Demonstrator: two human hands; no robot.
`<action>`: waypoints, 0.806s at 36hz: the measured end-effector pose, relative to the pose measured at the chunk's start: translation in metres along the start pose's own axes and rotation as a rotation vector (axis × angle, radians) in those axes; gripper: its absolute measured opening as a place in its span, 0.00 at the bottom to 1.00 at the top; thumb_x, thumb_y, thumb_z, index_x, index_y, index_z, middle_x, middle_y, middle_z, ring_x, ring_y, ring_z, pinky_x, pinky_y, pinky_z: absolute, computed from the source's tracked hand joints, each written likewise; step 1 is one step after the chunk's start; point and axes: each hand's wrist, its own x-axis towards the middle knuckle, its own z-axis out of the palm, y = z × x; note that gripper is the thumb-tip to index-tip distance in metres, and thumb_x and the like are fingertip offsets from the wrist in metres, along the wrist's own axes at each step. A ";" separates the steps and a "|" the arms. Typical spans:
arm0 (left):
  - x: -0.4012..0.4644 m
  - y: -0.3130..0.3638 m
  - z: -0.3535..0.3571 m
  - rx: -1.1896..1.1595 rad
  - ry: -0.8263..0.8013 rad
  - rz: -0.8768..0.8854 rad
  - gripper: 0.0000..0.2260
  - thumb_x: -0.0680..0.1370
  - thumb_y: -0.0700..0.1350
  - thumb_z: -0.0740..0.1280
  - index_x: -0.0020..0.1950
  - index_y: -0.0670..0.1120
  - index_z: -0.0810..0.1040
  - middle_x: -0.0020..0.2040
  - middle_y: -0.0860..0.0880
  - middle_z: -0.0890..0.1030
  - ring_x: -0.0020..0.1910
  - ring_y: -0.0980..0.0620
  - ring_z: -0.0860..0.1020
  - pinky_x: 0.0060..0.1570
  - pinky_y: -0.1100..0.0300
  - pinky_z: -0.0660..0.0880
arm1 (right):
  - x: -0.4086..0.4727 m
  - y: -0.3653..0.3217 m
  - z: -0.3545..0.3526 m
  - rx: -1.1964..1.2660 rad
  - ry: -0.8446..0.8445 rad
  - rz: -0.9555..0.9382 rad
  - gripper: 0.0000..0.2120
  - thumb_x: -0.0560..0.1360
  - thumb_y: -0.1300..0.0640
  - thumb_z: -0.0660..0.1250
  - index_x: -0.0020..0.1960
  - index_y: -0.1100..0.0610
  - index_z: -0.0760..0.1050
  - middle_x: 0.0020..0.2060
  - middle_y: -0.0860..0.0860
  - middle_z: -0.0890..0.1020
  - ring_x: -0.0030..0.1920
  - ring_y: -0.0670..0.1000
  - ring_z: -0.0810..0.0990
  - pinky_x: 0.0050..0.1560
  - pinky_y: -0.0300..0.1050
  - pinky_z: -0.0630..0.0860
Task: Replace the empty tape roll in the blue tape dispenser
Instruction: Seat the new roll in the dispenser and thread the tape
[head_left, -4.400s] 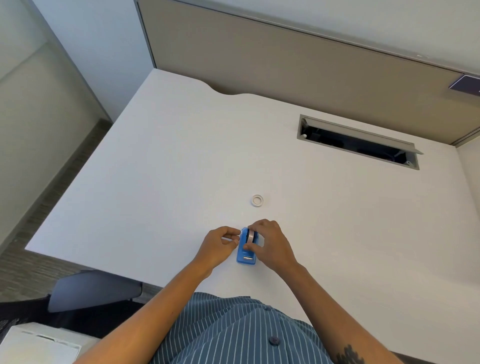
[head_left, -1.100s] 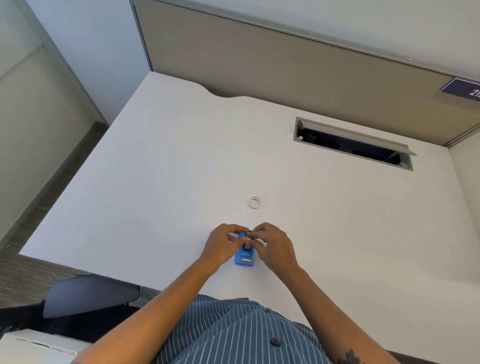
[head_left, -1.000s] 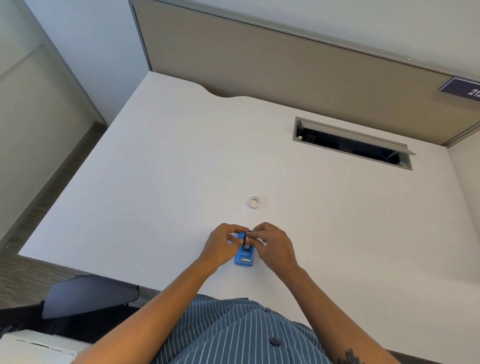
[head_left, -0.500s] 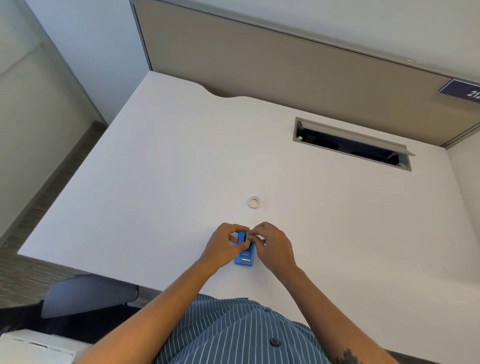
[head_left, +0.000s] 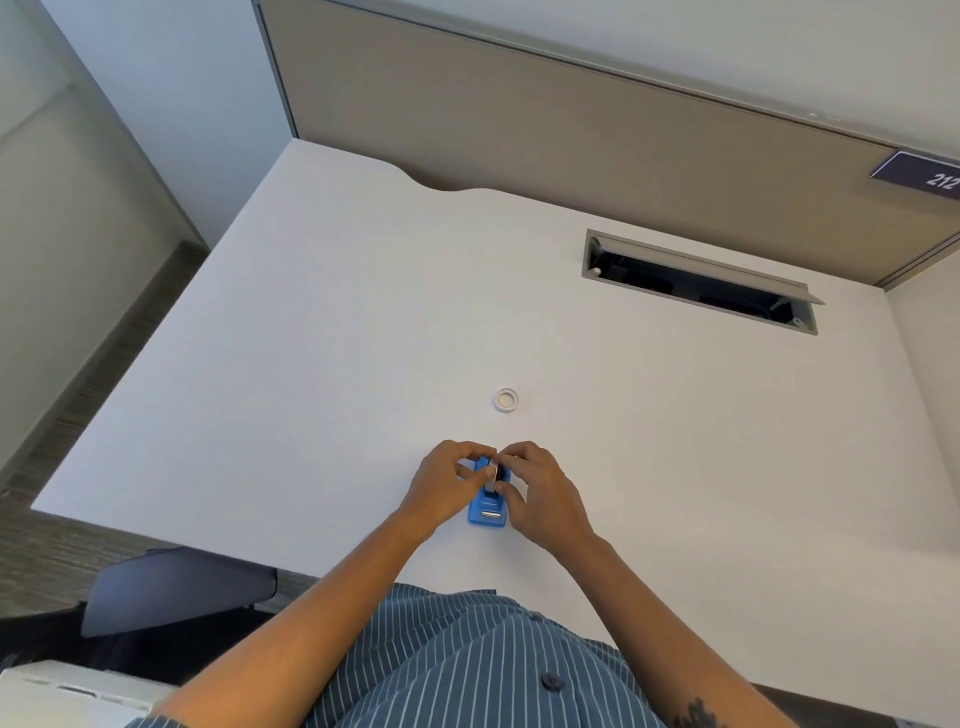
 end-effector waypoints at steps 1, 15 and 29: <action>0.001 0.000 0.000 0.003 0.002 -0.004 0.13 0.80 0.50 0.72 0.64 0.53 0.81 0.62 0.52 0.79 0.51 0.54 0.80 0.46 0.71 0.75 | 0.000 0.000 0.000 -0.002 -0.011 0.003 0.16 0.80 0.56 0.71 0.67 0.52 0.80 0.62 0.45 0.78 0.60 0.48 0.76 0.53 0.46 0.82; 0.007 -0.001 0.003 0.036 0.028 -0.018 0.11 0.81 0.50 0.71 0.64 0.52 0.83 0.62 0.52 0.81 0.52 0.53 0.81 0.50 0.67 0.76 | -0.002 -0.002 0.004 0.002 -0.067 0.038 0.24 0.78 0.57 0.73 0.73 0.53 0.75 0.67 0.47 0.74 0.66 0.50 0.72 0.59 0.45 0.77; 0.012 0.001 0.003 0.056 0.038 -0.011 0.11 0.82 0.52 0.70 0.62 0.51 0.84 0.60 0.51 0.83 0.54 0.53 0.81 0.54 0.62 0.77 | -0.003 -0.007 0.002 0.001 -0.031 0.017 0.22 0.78 0.58 0.73 0.71 0.54 0.77 0.65 0.49 0.77 0.64 0.52 0.73 0.59 0.42 0.74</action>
